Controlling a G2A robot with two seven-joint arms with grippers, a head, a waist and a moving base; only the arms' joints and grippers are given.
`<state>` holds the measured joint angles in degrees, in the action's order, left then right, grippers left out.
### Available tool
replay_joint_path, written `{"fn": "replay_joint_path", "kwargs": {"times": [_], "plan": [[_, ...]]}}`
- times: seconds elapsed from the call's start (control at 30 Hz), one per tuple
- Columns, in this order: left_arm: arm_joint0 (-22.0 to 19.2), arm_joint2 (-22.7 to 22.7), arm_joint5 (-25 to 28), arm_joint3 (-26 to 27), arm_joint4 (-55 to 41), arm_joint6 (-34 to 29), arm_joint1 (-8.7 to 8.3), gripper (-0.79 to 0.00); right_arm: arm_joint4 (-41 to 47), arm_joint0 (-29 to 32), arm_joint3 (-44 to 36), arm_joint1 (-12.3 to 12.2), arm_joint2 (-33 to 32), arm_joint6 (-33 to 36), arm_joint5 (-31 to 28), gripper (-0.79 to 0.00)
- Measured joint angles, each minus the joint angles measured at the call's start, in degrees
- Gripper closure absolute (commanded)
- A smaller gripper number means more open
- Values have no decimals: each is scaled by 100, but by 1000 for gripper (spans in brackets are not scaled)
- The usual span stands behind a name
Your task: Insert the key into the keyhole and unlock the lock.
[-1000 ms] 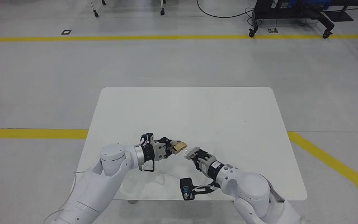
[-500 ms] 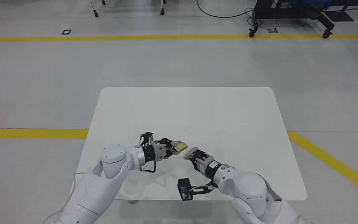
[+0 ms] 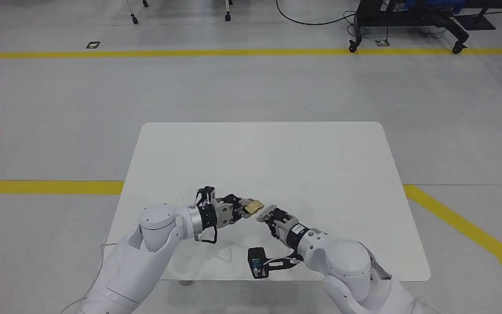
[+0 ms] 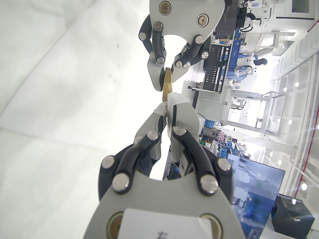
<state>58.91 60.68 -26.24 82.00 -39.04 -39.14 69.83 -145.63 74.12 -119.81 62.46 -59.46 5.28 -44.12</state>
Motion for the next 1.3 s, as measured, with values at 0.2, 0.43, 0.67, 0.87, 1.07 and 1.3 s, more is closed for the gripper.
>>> {"fn": "replay_joint_path", "kwargs": {"times": [0.2, 0.43, 0.67, 0.87, 1.07, 1.3], "plan": [[7, 46, 16, -46, -194, -57, 8, 0, 177, 45, -12, 17, -39, 65, 61, -785], [6, 45, 15, -45, -191, -55, 8, 0, 172, 44, -12, 16, -38, 63, 59, -785], [197, 196, 532, 165, 71, 315, -9, 0, 194, 54, -19, 16, -46, 42, 81, -785], [651, 438, 1958, 345, 198, -105, -66, 0, 1285, 264, 61, 3, -675, -767, 911, -403], [778, 334, 2815, 307, 373, -148, -30, 0, 1689, 473, 282, -28, -948, -1200, 1168, -274], [664, 259, 2811, 179, 381, -139, 6, 0, 1363, 541, 202, -45, -797, -1232, 1256, -154]]}}
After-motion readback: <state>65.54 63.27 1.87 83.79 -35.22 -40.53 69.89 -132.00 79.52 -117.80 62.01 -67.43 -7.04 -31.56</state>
